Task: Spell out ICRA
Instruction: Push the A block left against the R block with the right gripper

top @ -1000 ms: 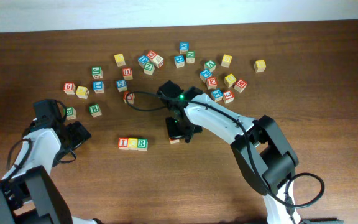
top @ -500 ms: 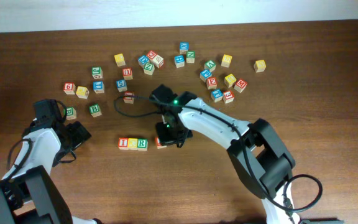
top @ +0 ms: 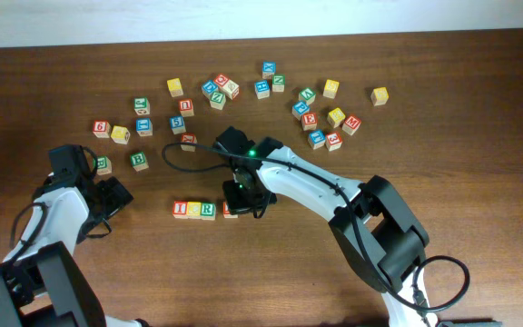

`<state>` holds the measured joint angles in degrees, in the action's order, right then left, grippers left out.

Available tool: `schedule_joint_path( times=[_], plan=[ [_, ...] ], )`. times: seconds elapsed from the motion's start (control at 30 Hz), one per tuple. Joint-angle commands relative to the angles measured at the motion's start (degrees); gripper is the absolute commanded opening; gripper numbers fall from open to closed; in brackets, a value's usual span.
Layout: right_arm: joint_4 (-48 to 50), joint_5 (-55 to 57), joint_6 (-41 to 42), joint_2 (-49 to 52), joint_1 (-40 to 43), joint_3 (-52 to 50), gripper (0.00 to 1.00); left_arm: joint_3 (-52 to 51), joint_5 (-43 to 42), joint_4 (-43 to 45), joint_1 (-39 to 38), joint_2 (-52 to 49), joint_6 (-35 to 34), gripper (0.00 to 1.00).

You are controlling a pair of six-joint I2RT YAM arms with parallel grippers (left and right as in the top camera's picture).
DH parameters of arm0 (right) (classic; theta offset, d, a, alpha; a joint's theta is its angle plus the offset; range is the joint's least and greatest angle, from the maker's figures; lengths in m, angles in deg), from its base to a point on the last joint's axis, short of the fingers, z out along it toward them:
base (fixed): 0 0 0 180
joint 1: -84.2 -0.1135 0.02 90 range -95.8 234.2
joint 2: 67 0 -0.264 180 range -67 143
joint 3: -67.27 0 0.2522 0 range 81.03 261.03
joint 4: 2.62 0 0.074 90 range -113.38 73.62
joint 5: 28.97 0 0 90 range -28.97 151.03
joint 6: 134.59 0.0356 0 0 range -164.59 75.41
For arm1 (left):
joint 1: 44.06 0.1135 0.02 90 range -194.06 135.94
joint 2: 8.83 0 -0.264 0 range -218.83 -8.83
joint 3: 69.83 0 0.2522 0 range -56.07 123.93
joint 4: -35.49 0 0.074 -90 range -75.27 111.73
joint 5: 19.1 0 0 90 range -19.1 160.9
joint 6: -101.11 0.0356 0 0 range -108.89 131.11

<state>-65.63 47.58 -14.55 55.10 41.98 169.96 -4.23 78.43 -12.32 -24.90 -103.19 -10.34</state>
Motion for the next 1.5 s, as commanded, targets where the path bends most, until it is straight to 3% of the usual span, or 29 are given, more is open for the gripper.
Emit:
schedule_joint_path(
  times=[0.0, 0.27, 0.53, 1.3, 1.47],
  plan=[
    [0.76, 1.20, 0.70, 0.11, -0.50, -0.26, 0.04, -0.37, 0.42, -0.04, 0.24, 0.59, -0.15, 1.00],
    [4.28, 0.59, 0.70, 0.09, -2.16, -0.26, 0.04, -0.37, 0.42, -0.07, 0.24, 0.59, -0.15, 0.99],
    [1.29, 0.52, 5.03, 0.11, -2.10, -0.26, 0.05, -0.37, 0.42, -0.04, 0.24, 0.59, -0.15, 0.99],
    [2.34, 0.59, 4.98, 0.11, -4.66, -0.26, 0.05, -0.37, 0.42, -0.04, 0.24, 0.59, -0.15, 0.99],
    [-1.16, 0.52, 5.01, 0.11, -4.70, -0.26, 0.05, -0.37, 0.42, -0.04, 0.24, 0.59, -0.15, 0.99]
  ],
)
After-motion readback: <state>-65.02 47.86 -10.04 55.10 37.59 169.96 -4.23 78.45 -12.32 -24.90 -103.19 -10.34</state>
